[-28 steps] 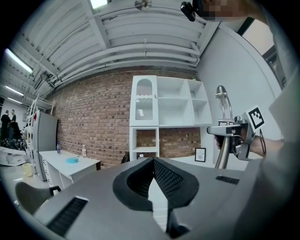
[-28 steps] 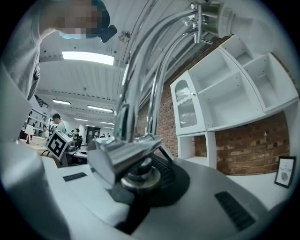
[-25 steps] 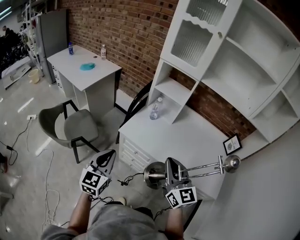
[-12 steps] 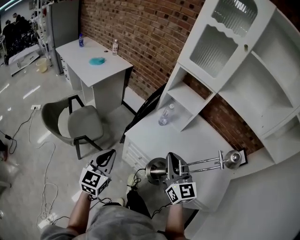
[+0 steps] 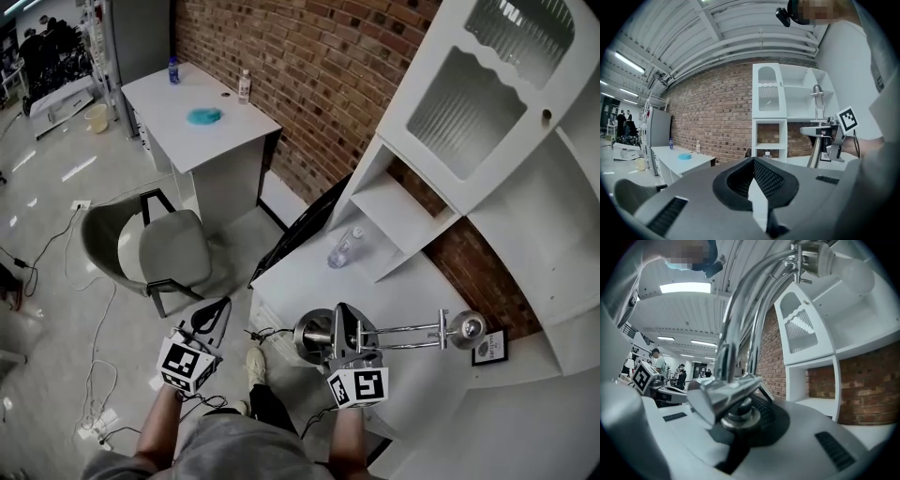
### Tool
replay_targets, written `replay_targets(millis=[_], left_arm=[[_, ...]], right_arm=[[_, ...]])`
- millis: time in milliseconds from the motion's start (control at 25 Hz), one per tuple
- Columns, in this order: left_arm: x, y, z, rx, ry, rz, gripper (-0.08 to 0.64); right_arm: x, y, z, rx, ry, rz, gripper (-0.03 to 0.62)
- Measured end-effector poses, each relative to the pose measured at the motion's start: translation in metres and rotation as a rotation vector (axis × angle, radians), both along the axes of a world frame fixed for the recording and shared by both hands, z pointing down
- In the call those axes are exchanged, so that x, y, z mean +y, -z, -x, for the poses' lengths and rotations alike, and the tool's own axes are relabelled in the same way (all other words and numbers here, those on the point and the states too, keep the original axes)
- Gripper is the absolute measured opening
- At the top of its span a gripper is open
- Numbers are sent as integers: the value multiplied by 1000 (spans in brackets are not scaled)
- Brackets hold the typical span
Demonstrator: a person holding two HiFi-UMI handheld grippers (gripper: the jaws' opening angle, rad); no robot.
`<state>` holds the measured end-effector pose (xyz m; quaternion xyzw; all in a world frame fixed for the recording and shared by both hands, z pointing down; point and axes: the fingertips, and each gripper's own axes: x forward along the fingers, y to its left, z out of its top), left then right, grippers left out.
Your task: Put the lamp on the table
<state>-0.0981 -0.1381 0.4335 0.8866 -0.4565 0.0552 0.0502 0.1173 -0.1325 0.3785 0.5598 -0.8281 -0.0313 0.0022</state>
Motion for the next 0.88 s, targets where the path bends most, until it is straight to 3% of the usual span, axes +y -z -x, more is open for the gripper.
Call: replay_targets(millis=[320,880], left_arm=[[-52,-22,-15,-21,22,32,2],[-125,-59,-18,-39,39,60,1]], right_arm=[[-70,-26,-9,-40,36,47,18],[-147,-90,-7,-23,76,117,18]])
